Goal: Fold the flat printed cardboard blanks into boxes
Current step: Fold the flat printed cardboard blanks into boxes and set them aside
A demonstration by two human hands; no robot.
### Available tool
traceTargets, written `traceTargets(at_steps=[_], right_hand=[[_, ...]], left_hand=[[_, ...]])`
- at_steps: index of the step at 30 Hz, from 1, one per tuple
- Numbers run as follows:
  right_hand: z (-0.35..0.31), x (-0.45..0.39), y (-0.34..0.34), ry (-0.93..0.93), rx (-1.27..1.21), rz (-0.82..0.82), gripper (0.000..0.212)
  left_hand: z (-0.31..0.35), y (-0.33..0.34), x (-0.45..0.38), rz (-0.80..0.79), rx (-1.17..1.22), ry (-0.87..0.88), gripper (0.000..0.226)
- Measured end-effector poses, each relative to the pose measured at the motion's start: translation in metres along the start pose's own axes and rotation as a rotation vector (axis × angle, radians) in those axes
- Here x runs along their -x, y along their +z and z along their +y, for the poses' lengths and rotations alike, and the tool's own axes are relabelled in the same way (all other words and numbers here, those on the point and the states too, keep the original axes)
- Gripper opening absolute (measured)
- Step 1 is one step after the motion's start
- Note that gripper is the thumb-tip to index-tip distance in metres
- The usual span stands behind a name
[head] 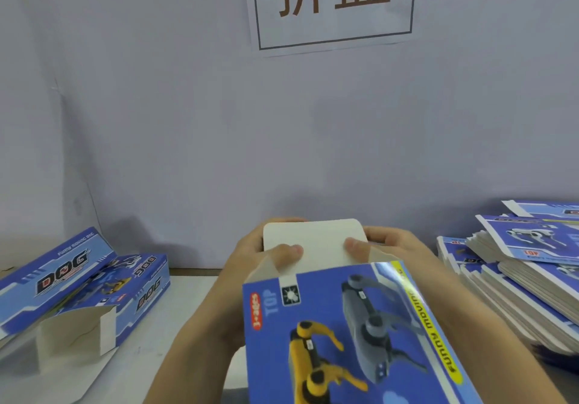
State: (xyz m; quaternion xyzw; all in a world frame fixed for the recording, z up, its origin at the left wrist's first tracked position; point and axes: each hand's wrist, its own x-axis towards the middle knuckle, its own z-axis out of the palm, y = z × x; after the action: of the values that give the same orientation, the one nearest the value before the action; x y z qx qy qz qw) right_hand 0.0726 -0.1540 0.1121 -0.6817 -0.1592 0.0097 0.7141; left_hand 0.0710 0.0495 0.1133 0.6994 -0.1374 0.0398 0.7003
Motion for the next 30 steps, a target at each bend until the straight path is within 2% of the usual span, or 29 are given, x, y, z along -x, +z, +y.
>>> traceTargets(at_steps=[5,9,14,19,22,26,30], right_hand=[[0.0,-0.002,0.001,-0.067,0.063,0.155,0.011],[-0.003,0.0,0.005,-0.074,0.057,0.157,0.015],[-0.005,0.002,0.008,-0.046,0.057,0.161,0.02],[-0.006,0.001,0.01,-0.035,0.038,0.182,0.017],[-0.006,0.002,0.011,-0.022,0.018,0.187,0.016],[-0.007,0.005,0.011,-0.015,-0.046,0.187,0.011],[-0.007,0.006,0.012,-0.012,-0.084,0.187,0.008]], left_hand=[[-0.007,0.005,-0.003,0.011,0.004,0.005,0.017],[-0.007,0.01,-0.002,0.071,-0.071,0.044,0.011],[-0.008,0.011,-0.001,0.091,-0.1,0.109,0.025],[-0.01,0.011,0.0,0.084,-0.057,0.128,0.023],[-0.01,0.01,0.001,0.084,-0.072,0.149,0.035],[-0.012,0.007,-0.001,0.079,-0.09,0.182,0.016],[-0.009,0.006,-0.001,0.051,-0.067,0.132,0.018]])
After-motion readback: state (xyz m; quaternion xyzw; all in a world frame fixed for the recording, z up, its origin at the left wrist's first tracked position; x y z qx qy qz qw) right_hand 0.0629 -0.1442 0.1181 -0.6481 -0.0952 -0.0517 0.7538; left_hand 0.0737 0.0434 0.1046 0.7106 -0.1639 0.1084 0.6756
